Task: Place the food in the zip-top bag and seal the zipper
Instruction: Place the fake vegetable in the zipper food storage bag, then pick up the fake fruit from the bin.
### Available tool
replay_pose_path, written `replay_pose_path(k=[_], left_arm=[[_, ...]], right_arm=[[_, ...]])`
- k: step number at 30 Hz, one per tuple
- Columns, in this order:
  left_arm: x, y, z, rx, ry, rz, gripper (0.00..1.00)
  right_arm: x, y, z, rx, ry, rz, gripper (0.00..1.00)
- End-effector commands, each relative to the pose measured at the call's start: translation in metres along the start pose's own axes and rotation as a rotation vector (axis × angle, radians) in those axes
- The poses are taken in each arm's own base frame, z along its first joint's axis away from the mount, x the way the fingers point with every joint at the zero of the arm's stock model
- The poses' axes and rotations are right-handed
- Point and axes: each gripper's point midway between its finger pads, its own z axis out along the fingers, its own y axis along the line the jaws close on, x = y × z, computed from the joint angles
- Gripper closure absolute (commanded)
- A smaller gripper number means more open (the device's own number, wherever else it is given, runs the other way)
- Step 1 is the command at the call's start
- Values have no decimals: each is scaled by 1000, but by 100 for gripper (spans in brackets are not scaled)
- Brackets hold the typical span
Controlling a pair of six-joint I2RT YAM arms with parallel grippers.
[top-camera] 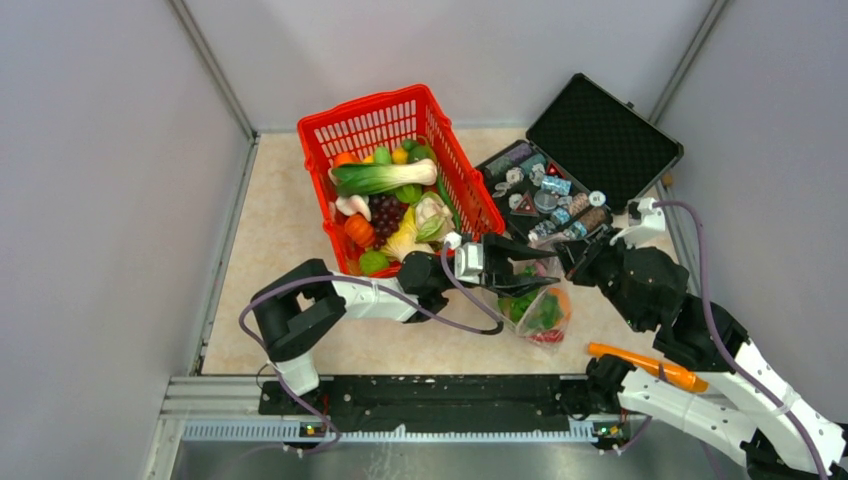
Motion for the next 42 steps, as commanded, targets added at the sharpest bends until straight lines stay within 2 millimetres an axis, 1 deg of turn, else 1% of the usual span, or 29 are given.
replay_pose_path(k=[1,2,3,5,8,9,11,15,16,17,18,20,21,23,26,29,30,32,34,35,38,40,42], left_arm=[[-36,0,-1,2,-94,77,44],[-39,-2,-1,11,-97,80,41],[-41,-4,-1,21,-93,83,43],[-39,-7,0,36,-56,88,45],[-43,-13,1,53,8,96,49],[-46,-13,1,50,29,87,52],[-57,-13,1,35,69,58,53],[-81,-4,2,-39,227,-16,38],[-82,0,-1,-73,291,-37,34],[-88,5,-3,-106,339,-30,30],[-90,12,-9,-154,392,-21,25],[-94,27,-25,-273,455,1,15],[-99,34,-33,-328,466,19,7],[-101,42,-49,-398,497,59,2],[-106,61,-76,-550,542,76,1],[-117,95,-113,-818,573,81,1],[-121,103,-123,-874,575,77,1],[-122,116,-147,-968,585,30,1],[-123,128,-169,-1053,569,-60,1],[-122,134,-180,-1088,573,-98,1],[-119,152,-221,-1260,611,-165,1],[-110,156,-242,-1319,677,-200,1],[-99,161,-254,-1324,743,-235,1]], right_arm=[[-25,14,-7,-54,-72,58,100],[-24,14,-7,-54,-71,58,100],[-24,15,-6,-55,-71,57,100],[-23,16,-5,-58,-70,59,100],[-23,15,-5,-57,-67,56,100],[-23,16,-5,-58,-67,56,100],[-24,15,-5,-56,-69,57,100],[-23,15,-5,-56,-68,56,100],[-23,15,-5,-56,-71,57,100],[-22,16,-4,-57,-67,56,100],[-22,16,-4,-59,-68,58,100],[-22,16,-3,-61,-70,59,100],[-21,17,-3,-63,-69,59,100],[-20,18,-2,-69,-65,59,100],[-20,18,-2,-69,-64,62,100],[-19,17,-3,-66,-61,65,100],[-19,16,-3,-64,-62,67,100],[-20,16,-4,-66,-66,72,100],[-20,15,-4,-65,-68,74,100],[-19,14,-4,-61,-67,73,100],[-19,14,-4,-59,-66,73,100],[-18,14,-4,-59,-66,74,100],[-17,14,-3,-59,-65,75,100]])
